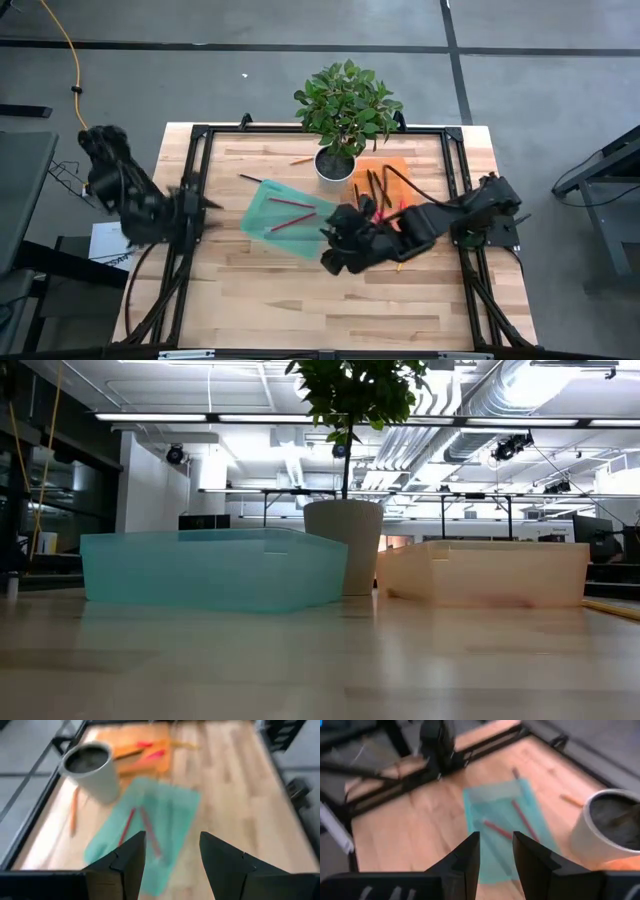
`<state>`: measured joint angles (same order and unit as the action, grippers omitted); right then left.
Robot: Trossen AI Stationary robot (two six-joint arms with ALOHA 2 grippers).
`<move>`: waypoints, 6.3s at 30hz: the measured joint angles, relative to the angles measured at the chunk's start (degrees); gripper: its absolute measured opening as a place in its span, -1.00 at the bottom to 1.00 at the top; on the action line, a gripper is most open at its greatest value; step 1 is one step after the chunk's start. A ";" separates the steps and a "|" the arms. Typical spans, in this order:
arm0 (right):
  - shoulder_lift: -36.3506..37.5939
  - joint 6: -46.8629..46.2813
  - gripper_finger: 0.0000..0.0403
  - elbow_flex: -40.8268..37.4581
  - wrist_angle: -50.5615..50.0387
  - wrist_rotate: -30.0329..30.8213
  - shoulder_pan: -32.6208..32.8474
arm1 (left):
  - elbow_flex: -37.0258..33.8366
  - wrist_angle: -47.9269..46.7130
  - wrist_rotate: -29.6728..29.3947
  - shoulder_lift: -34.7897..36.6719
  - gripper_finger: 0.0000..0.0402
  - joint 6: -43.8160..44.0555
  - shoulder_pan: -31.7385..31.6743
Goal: Sort pens & pencils
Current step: Put the blue pencil into the blue bin
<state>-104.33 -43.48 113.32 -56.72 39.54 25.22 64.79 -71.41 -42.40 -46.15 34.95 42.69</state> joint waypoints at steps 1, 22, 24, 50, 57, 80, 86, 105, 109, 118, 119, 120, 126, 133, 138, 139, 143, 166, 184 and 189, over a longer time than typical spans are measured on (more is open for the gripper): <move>0.38 -0.95 -0.47 0.00 -0.03 2.36 0.84 | 0.00 -1.46 1.68 1.42 -0.14 -1.60 -2.15; 5.46 -13.19 -0.47 -0.02 -16.41 23.38 6.24 | -7.40 -8.44 25.33 10.73 -0.14 -22.74 -30.32; 6.74 -11.99 -0.47 -0.02 -17.70 23.40 6.18 | -10.31 -7.83 26.85 10.60 -0.14 -23.21 -32.69; 10.99 -15.07 -0.47 -0.02 -21.90 21.37 2.18 | -13.07 6.49 59.18 -16.40 -0.14 -83.72 -96.79; 10.99 -14.31 -0.47 -0.02 -21.92 21.37 1.37 | -13.07 11.85 52.95 -23.21 -0.14 -89.75 -95.46; 10.95 -13.68 -0.47 -0.02 -21.93 19.80 1.00 | -13.07 21.09 45.71 -39.20 -0.14 -91.61 -95.55; 10.95 -13.68 -0.47 -0.02 -21.93 18.44 1.00 | -13.07 22.57 44.81 -42.57 -0.14 -91.68 -95.53; 10.95 -13.70 -0.47 -0.02 -21.96 17.02 1.06 | -13.07 25.62 47.49 -46.06 -0.14 -91.04 -95.55; 10.95 -13.71 -0.47 -0.02 -21.96 17.02 1.06 | -13.09 25.65 47.94 -46.07 -0.14 -90.64 -95.55; 10.95 -14.60 -0.47 -0.02 -22.02 17.02 1.06 | -13.10 24.85 51.60 -46.05 -0.14 -90.96 -95.55; 10.95 -14.60 -0.47 -0.02 -22.04 16.98 1.06 | -13.11 24.67 52.52 -46.05 -0.14 -91.30 -95.55; 10.95 -14.60 -0.47 -0.02 -22.12 16.97 1.06 | -13.11 24.69 52.81 -46.05 -0.14 -91.52 -95.55; 10.95 -14.60 -0.47 -0.02 -22.41 16.93 1.06 | -13.37 24.32 51.67 -47.92 -0.14 -91.50 -95.55; 10.95 -14.60 -0.47 -0.02 -22.46 16.82 1.06 | -13.87 27.05 50.28 -49.11 -0.14 -90.18 -94.65; 10.95 -14.60 -0.47 -0.02 -22.97 16.83 1.06 | -13.88 27.37 48.65 -49.37 -0.18 -90.33 -94.85; 10.95 -14.60 -0.47 -0.02 -22.98 16.82 1.06 | -13.88 27.65 48.24 -49.37 -0.21 -90.50 -94.81; 10.95 -14.60 -0.47 -0.02 -23.00 16.82 1.07 | -13.88 28.20 47.31 -49.37 -0.37 -90.65 -94.75; 10.95 -15.06 -0.47 -0.02 -22.76 15.93 1.06 | -13.80 27.93 47.70 -50.74 -0.67 -91.28 -94.80; 10.95 -15.02 -0.47 -0.02 -23.16 15.52 1.07 | -13.84 28.88 47.28 -50.75 -0.95 -90.85 -94.78; 10.95 -15.02 -0.47 -0.02 -23.20 15.57 1.08 | -14.01 29.09 46.87 -49.70 -0.90 -90.81 -94.78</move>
<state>-93.38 -58.50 113.30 -79.92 55.11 26.30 50.78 -42.33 4.47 -95.86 -55.86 -52.10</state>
